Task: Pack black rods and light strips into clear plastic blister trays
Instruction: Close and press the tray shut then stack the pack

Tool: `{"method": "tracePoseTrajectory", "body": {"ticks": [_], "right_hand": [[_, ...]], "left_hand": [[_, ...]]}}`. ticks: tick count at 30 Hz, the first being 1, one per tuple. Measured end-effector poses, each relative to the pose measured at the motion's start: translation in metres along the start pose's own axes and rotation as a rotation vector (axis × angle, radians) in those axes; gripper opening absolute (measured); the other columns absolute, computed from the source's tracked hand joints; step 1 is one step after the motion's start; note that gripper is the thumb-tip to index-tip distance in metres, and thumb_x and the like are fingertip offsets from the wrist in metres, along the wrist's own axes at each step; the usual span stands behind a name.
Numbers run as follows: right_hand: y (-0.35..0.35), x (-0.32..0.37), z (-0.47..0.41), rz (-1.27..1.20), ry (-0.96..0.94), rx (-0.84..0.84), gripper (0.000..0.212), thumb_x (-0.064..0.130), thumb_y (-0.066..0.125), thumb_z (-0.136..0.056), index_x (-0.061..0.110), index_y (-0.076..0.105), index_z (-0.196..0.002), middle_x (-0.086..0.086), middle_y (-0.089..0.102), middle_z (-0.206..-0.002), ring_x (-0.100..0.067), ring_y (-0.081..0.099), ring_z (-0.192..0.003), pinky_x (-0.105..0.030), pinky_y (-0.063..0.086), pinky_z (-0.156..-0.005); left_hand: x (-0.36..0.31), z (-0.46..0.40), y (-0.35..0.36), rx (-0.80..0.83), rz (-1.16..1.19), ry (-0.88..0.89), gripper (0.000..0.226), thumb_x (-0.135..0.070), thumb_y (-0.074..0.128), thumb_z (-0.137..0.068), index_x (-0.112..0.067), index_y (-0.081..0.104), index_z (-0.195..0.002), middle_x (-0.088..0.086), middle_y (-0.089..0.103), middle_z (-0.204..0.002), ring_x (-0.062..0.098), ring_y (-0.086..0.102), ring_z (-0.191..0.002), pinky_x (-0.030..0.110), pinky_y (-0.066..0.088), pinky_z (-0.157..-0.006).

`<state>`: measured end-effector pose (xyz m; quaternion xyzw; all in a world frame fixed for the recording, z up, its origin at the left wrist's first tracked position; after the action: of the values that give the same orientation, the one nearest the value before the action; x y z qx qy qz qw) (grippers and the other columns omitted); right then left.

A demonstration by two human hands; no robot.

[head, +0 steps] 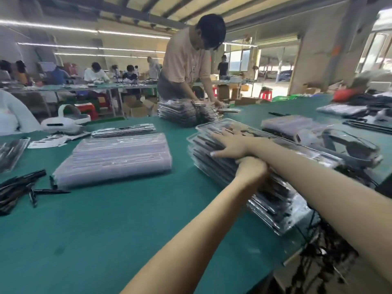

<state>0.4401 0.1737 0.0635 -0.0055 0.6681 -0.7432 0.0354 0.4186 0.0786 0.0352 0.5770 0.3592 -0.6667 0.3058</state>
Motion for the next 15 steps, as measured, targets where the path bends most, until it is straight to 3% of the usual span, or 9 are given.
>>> {"method": "tracePoseTrajectory", "body": {"ticks": [2, 3, 5, 7, 8, 9, 11, 13, 15], "right_hand": [[-0.002, 0.006, -0.007, -0.017, -0.073, -0.05, 0.059, 0.035, 0.035, -0.103, 0.024, 0.008, -0.154, -0.007, 0.006, -0.161, -0.031, 0.012, -0.146, -0.046, 0.012, -0.118], [-0.005, 0.009, -0.008, -0.003, -0.106, -0.046, 0.055, 0.027, 0.034, -0.103, 0.024, 0.011, -0.153, -0.009, 0.007, -0.161, -0.03, 0.017, -0.145, -0.042, 0.014, -0.117], [-0.004, 0.008, -0.007, 0.048, -0.143, -0.008, 0.055, 0.019, 0.033, -0.103, 0.027, 0.011, -0.153, -0.009, 0.005, -0.161, -0.03, 0.019, -0.144, -0.043, 0.016, -0.116], [-0.003, 0.004, -0.002, 0.023, -0.144, -0.018, 0.055, 0.018, 0.034, -0.103, 0.03, 0.011, -0.152, -0.009, 0.01, -0.16, -0.029, 0.017, -0.145, -0.044, 0.016, -0.116], [-0.004, 0.002, 0.0, -0.007, -0.149, -0.05, 0.056, 0.017, 0.036, -0.103, 0.029, 0.012, -0.152, -0.009, 0.016, -0.159, -0.028, 0.02, -0.144, -0.043, 0.018, -0.115], [-0.007, 0.0, 0.002, -0.037, -0.151, -0.084, 0.056, 0.016, 0.037, -0.102, 0.028, 0.014, -0.152, -0.009, 0.023, -0.157, -0.027, 0.024, -0.142, -0.039, 0.02, -0.114], [-0.012, 0.001, 0.005, -0.077, -0.157, -0.131, 0.058, 0.015, 0.04, -0.1, 0.024, 0.016, -0.152, -0.009, 0.025, -0.157, -0.025, 0.026, -0.142, -0.03, 0.02, -0.111], [-0.015, 0.007, 0.006, -0.075, -0.183, -0.156, 0.059, 0.016, 0.043, -0.099, 0.023, 0.018, -0.152, -0.007, 0.025, -0.157, -0.023, 0.024, -0.144, -0.026, 0.019, -0.111], [-0.013, 0.02, 0.006, -0.047, -0.225, -0.151, 0.058, 0.019, 0.044, -0.098, 0.022, 0.022, -0.152, -0.005, 0.029, -0.156, -0.022, 0.028, -0.142, -0.029, 0.021, -0.112]], "left_hand": [[-0.005, 0.005, -0.016, -0.03, -0.182, 0.043, 0.044, -0.026, 0.04, -0.091, 0.004, 0.059, -0.118, 0.028, 0.063, -0.113, 0.041, 0.061, -0.102, 0.036, 0.052, -0.075], [-0.008, 0.007, -0.023, -0.032, -0.275, 0.065, 0.045, -0.035, 0.042, -0.082, -0.002, 0.065, -0.103, 0.023, 0.068, -0.093, 0.038, 0.064, -0.084, 0.037, 0.052, -0.07], [-0.011, 0.007, -0.034, -0.031, -0.411, 0.072, 0.033, -0.045, 0.048, -0.076, -0.015, 0.061, -0.07, 0.002, 0.06, -0.053, 0.022, 0.057, -0.054, 0.028, 0.045, -0.057], [-0.011, 0.008, -0.047, -0.082, -0.453, 0.095, 0.038, -0.051, 0.058, -0.08, -0.018, 0.057, -0.06, -0.007, 0.055, -0.043, 0.012, 0.054, -0.045, 0.024, 0.045, -0.055], [-0.009, 0.008, -0.052, -0.12, -0.407, 0.099, 0.036, -0.053, 0.06, -0.08, -0.019, 0.059, -0.067, -0.006, 0.062, -0.055, 0.013, 0.06, -0.054, 0.027, 0.051, -0.062], [-0.001, 0.005, -0.058, -0.163, -0.326, 0.084, 0.039, -0.055, 0.061, -0.08, -0.016, 0.061, -0.085, 0.002, 0.068, -0.08, 0.018, 0.065, -0.076, 0.034, 0.054, -0.077], [0.026, 0.004, -0.073, -0.303, -0.123, -0.016, 0.064, -0.051, 0.059, -0.087, -0.009, 0.041, -0.131, 0.015, 0.044, -0.136, 0.029, 0.044, -0.126, 0.041, 0.036, -0.106], [0.054, 0.004, -0.077, -0.343, 0.091, -0.103, 0.078, -0.047, 0.05, -0.094, -0.01, 0.01, -0.15, 0.013, 0.014, -0.156, 0.027, 0.019, -0.143, 0.038, 0.017, -0.116], [0.074, -0.004, -0.06, -0.244, 0.305, -0.169, 0.076, -0.05, 0.035, -0.099, -0.016, -0.008, -0.152, 0.004, -0.001, -0.161, 0.024, 0.008, -0.147, 0.043, 0.011, -0.118]]}}
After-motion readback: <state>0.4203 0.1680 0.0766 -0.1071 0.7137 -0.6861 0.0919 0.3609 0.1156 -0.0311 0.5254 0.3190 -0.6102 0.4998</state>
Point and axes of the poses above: each hand's wrist, its own z-axis away from the middle knuckle, its own y-axis out of the palm, x = y × z, the point moved 8 cm from there along -z, towards the middle knuckle
